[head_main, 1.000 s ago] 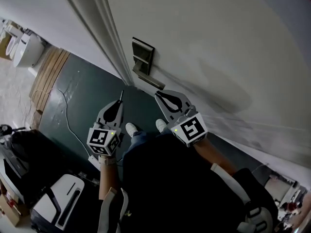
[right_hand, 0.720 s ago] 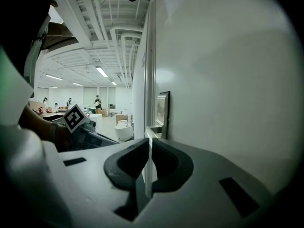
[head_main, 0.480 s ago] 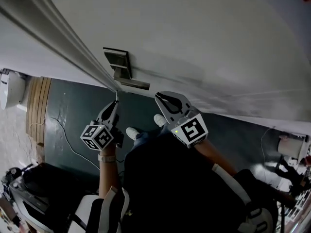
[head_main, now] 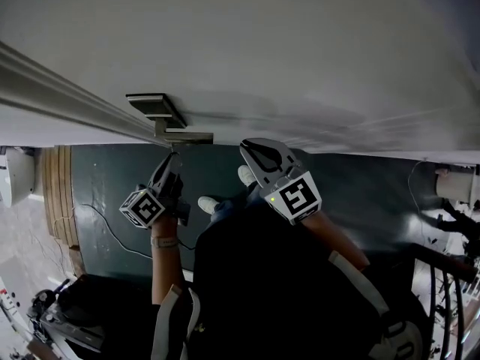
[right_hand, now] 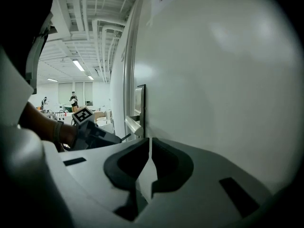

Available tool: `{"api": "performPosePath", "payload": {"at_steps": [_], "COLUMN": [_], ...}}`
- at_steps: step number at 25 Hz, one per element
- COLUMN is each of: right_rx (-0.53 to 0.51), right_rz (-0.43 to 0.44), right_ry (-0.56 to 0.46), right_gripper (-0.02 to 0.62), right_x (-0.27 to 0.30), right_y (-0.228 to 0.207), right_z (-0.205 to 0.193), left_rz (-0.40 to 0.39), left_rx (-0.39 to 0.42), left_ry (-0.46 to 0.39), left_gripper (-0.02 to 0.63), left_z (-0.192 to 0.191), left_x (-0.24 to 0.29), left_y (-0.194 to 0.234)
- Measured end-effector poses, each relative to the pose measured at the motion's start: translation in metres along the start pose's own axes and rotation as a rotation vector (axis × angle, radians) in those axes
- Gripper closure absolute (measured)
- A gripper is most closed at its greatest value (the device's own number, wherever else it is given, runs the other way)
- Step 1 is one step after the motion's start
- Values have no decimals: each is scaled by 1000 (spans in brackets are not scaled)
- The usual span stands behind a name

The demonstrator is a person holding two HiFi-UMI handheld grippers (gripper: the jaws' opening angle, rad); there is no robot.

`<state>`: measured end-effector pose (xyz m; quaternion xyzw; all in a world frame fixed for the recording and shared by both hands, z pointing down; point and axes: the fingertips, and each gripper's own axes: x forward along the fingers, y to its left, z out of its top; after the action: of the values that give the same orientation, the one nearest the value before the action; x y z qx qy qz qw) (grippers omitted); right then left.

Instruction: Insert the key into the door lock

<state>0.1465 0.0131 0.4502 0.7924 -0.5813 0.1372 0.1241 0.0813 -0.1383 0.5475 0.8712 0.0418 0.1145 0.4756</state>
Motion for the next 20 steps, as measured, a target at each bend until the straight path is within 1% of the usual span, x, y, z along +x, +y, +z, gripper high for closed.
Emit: {"api": "performPosePath", "payload": {"at_steps": [4, 8, 13, 17, 20], "right_rx": [26, 42, 43, 48, 49], "right_rz": [-39, -55, -60, -65, -69], "right_ry": [-1, -1, -1, -5, -6], "right_gripper": [568, 568, 568, 568, 568], "right_x": [-2, -3, 1, 3, 3], "right_y": [-10, -19, -23, -25, -26], "right_z": [-4, -5, -3, -1, -1], "left_rz": [-5, 2, -61, -73, -85], "left_rx": [-69, -140, -192, -243, -247], "left_ry": [10, 17, 24, 28, 52], "left_gripper": [578, 578, 578, 578, 578], "left_z": [6, 7, 12, 13, 13], "left_x": [7, 14, 20, 23, 26], "left_y": [4, 7, 6, 10, 10]}}
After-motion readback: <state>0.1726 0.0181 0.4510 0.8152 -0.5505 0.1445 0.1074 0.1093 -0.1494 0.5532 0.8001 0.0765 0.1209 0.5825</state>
